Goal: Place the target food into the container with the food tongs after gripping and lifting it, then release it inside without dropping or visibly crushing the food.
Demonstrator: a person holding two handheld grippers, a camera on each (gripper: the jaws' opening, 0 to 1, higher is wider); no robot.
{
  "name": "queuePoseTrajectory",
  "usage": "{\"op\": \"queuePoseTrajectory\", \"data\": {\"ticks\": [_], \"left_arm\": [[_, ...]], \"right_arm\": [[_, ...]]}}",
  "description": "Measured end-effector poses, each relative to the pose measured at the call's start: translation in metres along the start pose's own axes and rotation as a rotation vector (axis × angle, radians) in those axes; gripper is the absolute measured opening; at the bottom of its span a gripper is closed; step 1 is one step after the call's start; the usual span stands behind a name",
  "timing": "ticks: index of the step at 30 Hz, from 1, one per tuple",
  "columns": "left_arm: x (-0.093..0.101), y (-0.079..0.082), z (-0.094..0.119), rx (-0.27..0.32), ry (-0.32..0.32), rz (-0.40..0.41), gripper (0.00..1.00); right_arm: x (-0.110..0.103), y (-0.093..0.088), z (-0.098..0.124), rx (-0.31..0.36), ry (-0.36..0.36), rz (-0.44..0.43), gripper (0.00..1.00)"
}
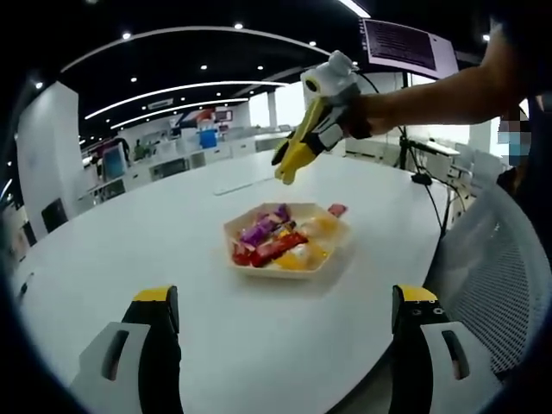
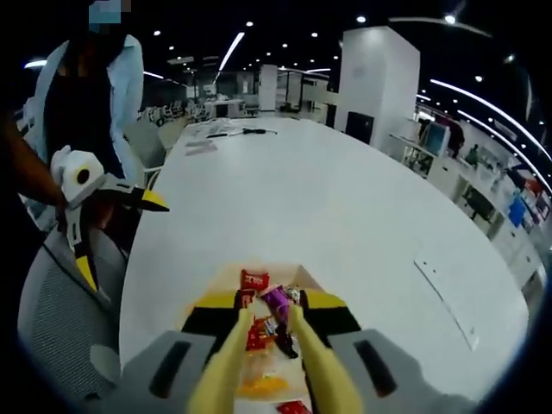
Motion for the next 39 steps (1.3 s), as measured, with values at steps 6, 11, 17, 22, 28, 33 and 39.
{"op": "queuePoseTrajectory", "data": {"ticks": [6,11,17,22,28,33,39], "left_arm": [[0.0,0.0,0.0,0.001,0.001,0.0,1.0],[0.0,-0.001,0.0,-0.001,0.001,0.001,1.0],[0.0,-0.001,0.0,-0.003,-0.001,0.009,1.0],[0.001,0.0,0.0,0.0,-0.003,0.022,1.0],[0.001,-0.001,0.0,-0.006,-0.006,0.018,1.0],[0.001,-0.002,0.0,-0.01,-0.006,0.019,1.0],[0.001,-0.004,-0.001,-0.021,-0.011,0.013,1.0]], "right_arm": [[0.008,-0.006,0.017,-0.002,-0.011,0.007,0.27],[0.012,-0.011,0.035,0.011,-0.026,0.001,0.28],[0.02,-0.019,0.054,0.015,-0.056,-0.018,0.28],[0.026,-0.028,0.068,0.006,-0.087,-0.023,0.28],[0.034,-0.038,0.081,-0.002,-0.114,-0.031,0.28],[0.039,-0.04,0.09,0.001,-0.128,-0.035,0.28],[0.042,-0.047,0.096,0.002,-0.126,-0.038,0.28]]}}
Point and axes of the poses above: the point that each gripper's makers call its tool centre point, and the gripper's own axes: z roughly backward along the fingers, x roughly to its right, y roughly out of its top, the point moved 5 cm from there along z, roughly backward along the fingers, and after that the axes turned 12 degrees about x, right-handed, at the moved point
